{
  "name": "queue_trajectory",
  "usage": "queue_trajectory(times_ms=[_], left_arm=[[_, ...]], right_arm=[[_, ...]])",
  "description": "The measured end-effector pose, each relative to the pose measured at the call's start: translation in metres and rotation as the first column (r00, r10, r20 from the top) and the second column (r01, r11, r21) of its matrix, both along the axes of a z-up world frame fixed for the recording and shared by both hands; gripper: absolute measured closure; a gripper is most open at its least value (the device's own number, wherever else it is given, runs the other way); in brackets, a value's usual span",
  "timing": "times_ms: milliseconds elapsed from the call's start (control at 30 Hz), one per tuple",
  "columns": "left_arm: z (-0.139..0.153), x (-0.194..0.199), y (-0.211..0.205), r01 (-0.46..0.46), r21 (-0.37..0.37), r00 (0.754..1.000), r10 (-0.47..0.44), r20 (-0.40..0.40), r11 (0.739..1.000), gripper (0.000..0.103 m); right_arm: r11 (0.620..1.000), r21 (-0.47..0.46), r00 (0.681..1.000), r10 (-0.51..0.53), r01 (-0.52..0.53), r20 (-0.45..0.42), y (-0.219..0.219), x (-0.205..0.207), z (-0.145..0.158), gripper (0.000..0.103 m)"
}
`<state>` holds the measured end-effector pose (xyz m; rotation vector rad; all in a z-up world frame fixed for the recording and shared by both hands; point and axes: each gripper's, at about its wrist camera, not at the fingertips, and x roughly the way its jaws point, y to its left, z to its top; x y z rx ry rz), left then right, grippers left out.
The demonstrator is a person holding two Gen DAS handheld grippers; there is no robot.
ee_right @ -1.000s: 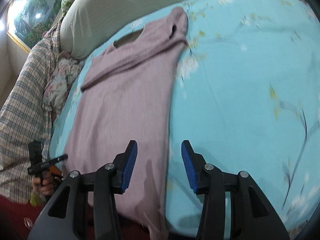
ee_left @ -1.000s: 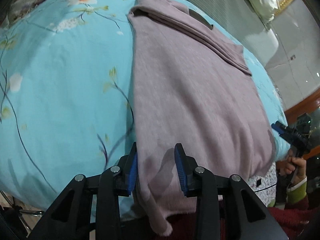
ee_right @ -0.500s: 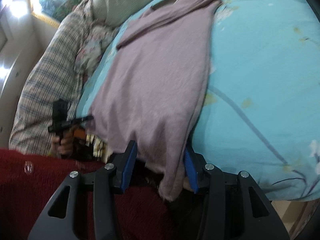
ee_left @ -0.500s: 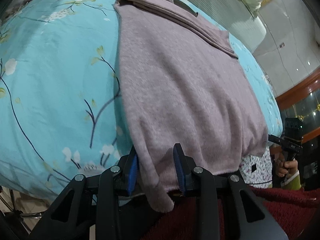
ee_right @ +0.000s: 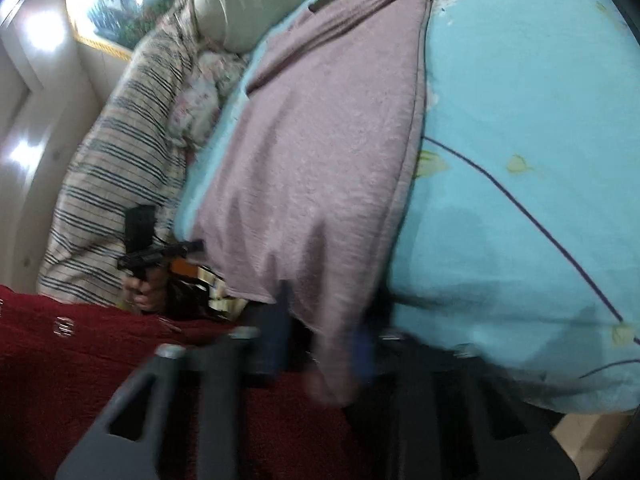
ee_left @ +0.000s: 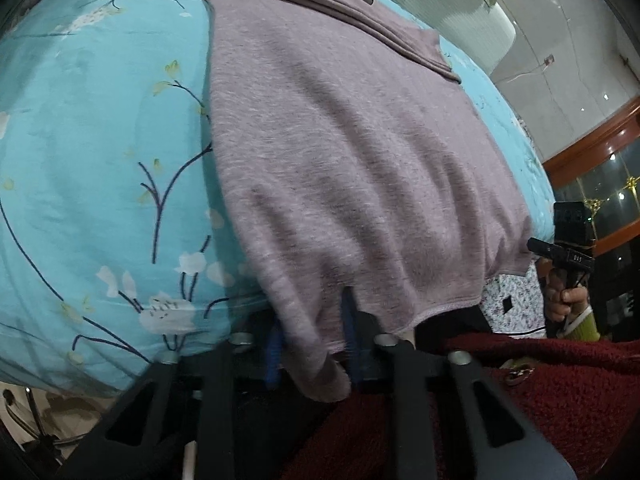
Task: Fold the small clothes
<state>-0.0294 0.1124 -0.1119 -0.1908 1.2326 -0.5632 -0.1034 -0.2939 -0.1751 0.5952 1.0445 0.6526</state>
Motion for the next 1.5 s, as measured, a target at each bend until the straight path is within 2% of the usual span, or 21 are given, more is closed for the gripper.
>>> queue_trajectory(times_ms=[33, 167, 233, 333, 533, 767, 900, 1000, 1200, 1300, 1500], left_arm=[[-0.002, 0.0, 0.002, -0.006, 0.001, 1.0, 0.006, -0.006, 1.0, 0.096], [0.005, -0.011, 0.008, -0.026, -0.029, 0.999, 0.027, 0.038, 0.999, 0.098], [0.015, -0.015, 0.018, -0.065, -0.102, 0.996, 0.071, 0.055, 0.993, 0.098], [0.039, -0.021, 0.038, -0.137, -0.22, 0.981, 0.162, 0.103, 0.966, 0.099], [0.079, -0.014, 0.058, -0.188, -0.334, 0.95, 0.257, 0.175, 0.923, 0.099], [0.122, 0.031, 0.047, -0.17, -0.382, 0.911, 0.293, 0.289, 0.908, 0.099], [0.14, 0.073, 0.044, -0.207, -0.409, 0.872, 0.357, 0.336, 0.889, 0.099], [0.152, 0.115, 0.04, -0.253, -0.396, 0.835, 0.406, 0.372, 0.883, 0.099], [0.157, 0.21, 0.025, -0.323, -0.326, 0.808, 0.439, 0.394, 0.888, 0.099], [0.149, 0.262, 0.012, -0.352, -0.269, 0.81, 0.436, 0.393, 0.897, 0.099], [0.114, 0.339, -0.007, -0.384, -0.166, 0.836, 0.418, 0.355, 0.908, 0.099]], right_arm=[[1.0, -0.011, 1.0, 0.006, -0.006, -0.004, 0.002, 0.0, 0.001, 0.093], [0.999, 0.041, 0.999, 0.019, -0.021, 0.046, 0.003, -0.006, 0.016, 0.095], [0.996, 0.093, 0.996, -0.002, -0.007, 0.093, -0.003, -0.008, 0.032, 0.095], [0.988, 0.155, 0.986, -0.04, 0.015, 0.16, -0.012, -0.008, 0.057, 0.096], [0.971, 0.234, 0.957, -0.109, 0.045, 0.267, -0.025, 0.003, 0.097, 0.096], [0.965, 0.214, 0.924, -0.214, 0.15, 0.317, -0.035, 0.047, 0.121, 0.096], [0.961, 0.171, 0.9, -0.266, 0.218, 0.346, -0.049, 0.086, 0.135, 0.096], [0.955, 0.111, 0.875, -0.296, 0.274, 0.383, -0.058, 0.123, 0.152, 0.096], [0.926, -0.009, 0.861, -0.348, 0.378, 0.371, -0.067, 0.212, 0.158, 0.096], [0.909, -0.06, 0.861, -0.368, 0.413, 0.351, -0.07, 0.252, 0.151, 0.096], [0.88, -0.168, 0.876, -0.386, 0.443, 0.29, -0.07, 0.317, 0.121, 0.096]])
